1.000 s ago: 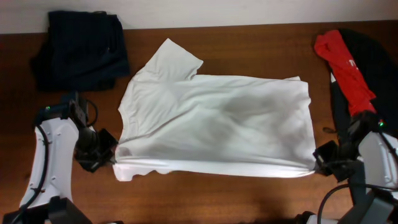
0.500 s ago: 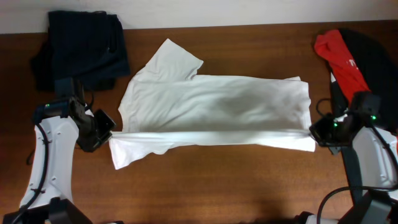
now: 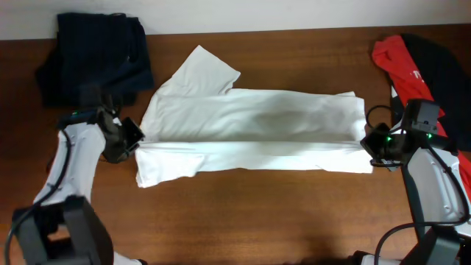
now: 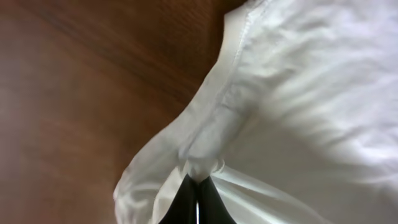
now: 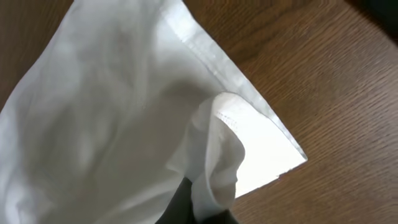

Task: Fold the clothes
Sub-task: 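Lift the bottom hem with both grippers and fold it up toward the collar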

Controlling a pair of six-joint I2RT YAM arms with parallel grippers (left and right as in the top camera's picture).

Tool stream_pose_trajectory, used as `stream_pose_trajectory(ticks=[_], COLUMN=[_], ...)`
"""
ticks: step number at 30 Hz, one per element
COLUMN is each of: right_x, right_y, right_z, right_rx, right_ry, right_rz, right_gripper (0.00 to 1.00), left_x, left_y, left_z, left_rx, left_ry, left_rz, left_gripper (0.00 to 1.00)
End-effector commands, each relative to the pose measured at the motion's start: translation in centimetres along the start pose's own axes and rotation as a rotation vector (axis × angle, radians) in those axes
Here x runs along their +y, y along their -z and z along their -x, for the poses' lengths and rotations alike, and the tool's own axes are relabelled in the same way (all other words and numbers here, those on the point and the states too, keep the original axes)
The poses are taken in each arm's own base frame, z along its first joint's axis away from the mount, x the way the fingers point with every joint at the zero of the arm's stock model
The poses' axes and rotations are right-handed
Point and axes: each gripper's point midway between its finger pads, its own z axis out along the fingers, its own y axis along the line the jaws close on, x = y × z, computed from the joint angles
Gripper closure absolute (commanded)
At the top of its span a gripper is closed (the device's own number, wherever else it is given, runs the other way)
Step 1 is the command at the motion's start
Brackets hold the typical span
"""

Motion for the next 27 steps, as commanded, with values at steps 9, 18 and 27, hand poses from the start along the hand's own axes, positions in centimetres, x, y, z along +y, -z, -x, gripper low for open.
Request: stream_pose_trajectory(ticks=[9,18,27], right_x=[0.4,2.9,3.4], right_y=[-2.0,0.8,-5.6], right_z=[2.3,1.9,-4.7], right_rx=[-0.078,0.035,0.268], right_ry=[0.059,0.193,0.285], right_rz=[-0.058,0.001,-0.04], right_gripper=[0.73,0.28,0.96], left_x=[-1.7,-3.2,-4.2], left_y=[-2.0,0.6,-6.8], left_z=[4.8,4.1,-2.6], left_rx=[-0.183,-0.105,0.188], left_ry=[-0.077,-0.186,-0.27], left_rz=[0.005,-0.023,0.032], left_gripper=[0.7,0.53,0.99])
